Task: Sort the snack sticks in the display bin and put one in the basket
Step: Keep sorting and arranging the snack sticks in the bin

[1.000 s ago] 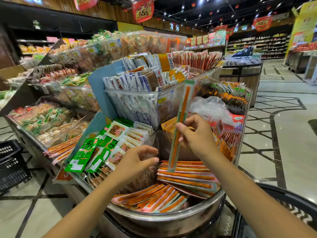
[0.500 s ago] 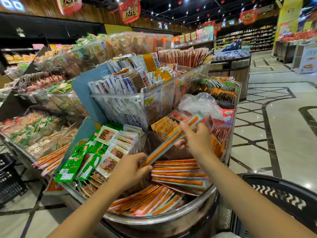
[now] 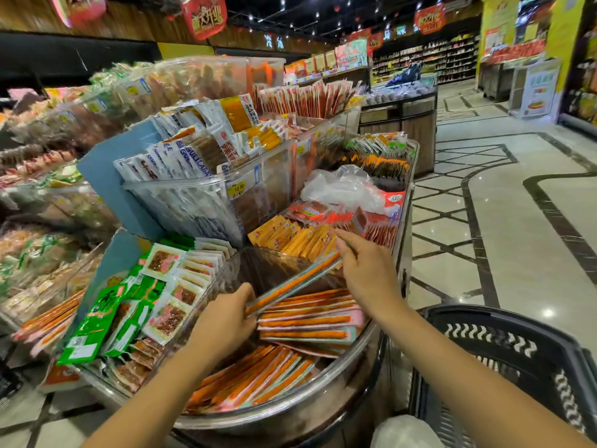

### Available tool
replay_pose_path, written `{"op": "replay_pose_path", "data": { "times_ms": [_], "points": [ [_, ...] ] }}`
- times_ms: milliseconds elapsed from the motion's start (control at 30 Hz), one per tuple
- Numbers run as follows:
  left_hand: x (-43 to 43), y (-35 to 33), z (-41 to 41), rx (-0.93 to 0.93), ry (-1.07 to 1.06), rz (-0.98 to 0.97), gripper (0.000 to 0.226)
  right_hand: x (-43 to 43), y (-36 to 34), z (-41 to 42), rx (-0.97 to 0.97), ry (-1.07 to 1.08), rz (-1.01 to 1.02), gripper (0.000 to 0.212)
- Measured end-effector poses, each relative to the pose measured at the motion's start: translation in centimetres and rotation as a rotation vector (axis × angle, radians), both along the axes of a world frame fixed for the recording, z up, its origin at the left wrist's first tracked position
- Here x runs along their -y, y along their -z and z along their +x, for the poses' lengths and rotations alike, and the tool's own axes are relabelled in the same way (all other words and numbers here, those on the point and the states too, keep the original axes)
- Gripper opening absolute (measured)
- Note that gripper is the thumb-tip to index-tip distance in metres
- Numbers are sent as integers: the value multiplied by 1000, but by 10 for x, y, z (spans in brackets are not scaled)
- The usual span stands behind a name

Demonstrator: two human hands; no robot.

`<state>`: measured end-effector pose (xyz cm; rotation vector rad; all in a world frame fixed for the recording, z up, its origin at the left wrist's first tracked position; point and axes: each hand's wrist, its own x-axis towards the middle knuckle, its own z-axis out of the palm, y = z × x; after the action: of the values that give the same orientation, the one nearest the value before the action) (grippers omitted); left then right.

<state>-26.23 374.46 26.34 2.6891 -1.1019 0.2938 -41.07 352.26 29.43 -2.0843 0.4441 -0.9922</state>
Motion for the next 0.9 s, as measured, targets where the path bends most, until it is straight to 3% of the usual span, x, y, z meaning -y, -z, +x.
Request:
{"op": "replay_pose_path", "data": {
  "times_ms": [200, 400, 533, 667, 900],
  "points": [
    [26, 14, 11, -39, -16, 5, 12, 4, 14, -20, -239, 4, -289, 21],
    [46, 30, 19, -37, -97, -64, 24, 6, 20, -23, -375, 13, -494, 31],
    [46, 36, 18, -102, -118, -144, 27, 6, 27, -22, -381, 61, -517, 29],
    [45, 40, 18, -186, -58, -74, 23, 4, 33, -18, -396, 133, -561, 33],
    [44, 25, 9, -98, -7, -74, 38, -1, 28, -16, -349, 175, -639, 31]
  ]
}}
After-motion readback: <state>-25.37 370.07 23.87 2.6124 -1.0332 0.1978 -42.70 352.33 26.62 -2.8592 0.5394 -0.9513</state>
